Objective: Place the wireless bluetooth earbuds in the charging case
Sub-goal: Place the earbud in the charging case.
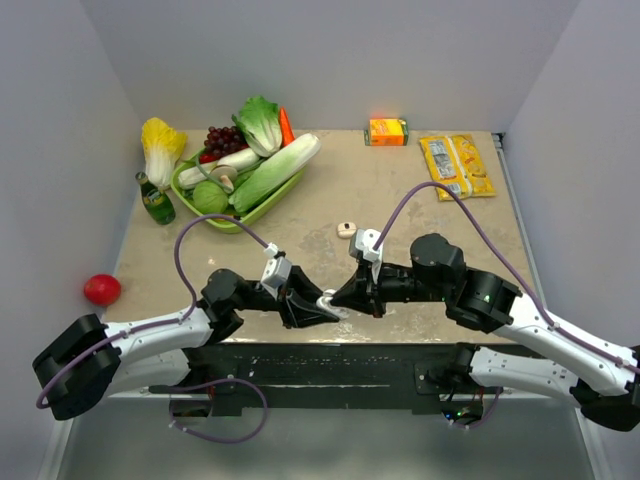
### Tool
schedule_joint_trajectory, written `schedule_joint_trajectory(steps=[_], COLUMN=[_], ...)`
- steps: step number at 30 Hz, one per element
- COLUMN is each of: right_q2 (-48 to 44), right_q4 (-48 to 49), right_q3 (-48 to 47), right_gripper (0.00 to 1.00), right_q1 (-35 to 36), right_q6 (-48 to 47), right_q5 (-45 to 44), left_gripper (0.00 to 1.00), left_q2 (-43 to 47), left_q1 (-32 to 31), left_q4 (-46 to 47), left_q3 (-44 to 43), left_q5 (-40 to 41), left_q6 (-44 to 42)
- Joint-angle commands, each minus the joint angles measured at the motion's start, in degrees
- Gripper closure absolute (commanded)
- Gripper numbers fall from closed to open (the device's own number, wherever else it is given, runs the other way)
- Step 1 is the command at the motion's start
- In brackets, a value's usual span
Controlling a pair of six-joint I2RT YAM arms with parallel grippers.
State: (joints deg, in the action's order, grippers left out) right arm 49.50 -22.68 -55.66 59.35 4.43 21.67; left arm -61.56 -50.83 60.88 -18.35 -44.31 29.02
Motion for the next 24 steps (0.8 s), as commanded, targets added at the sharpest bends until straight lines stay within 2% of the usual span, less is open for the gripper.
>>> schedule_joint_trajectory(steps=[1,17,18,19,22,24], right_q2=[-0.01,1.66,1.57,1.48,0.08,-1.15], right_q4=[2.46,2.55,2.46,2.46,3.25,4.56], right_q3=[-1.38,0.9,0.73,0.55,-0.24,-0.5], right_gripper=[1.0,1.0,0.98,0.79,0.57,0.52], right_q1=[0.33,1.47,1.47,1.47,1.47,1.47], right_q6=[-1.09,-0.65,-0.47,-0.04,1.54,2.95], right_q5=[-1.28,-0.22,-0.57,-1.01,-4.17,-7.06], left_gripper=[1.0,1.0,1.0,1.0,1.0,1.0], left_q2=[-0.23,-0.14,-0.05,-0.05,-0.05,-0.14], left_q1=[-0.76,-0.94,-1.03,-0.94,-0.94,-0.94], left_q4=[4.6,4.6,4.42,4.16,3.54,3.63], left_q3=[-1.07,-2.48,-2.48,-2.39,-2.22,-1.61], left_q5=[-0.69,0.37,0.46,0.54,1.07,1.33], left_q6=[0.95,0.34,0.17,0.08,-0.45,-0.54])
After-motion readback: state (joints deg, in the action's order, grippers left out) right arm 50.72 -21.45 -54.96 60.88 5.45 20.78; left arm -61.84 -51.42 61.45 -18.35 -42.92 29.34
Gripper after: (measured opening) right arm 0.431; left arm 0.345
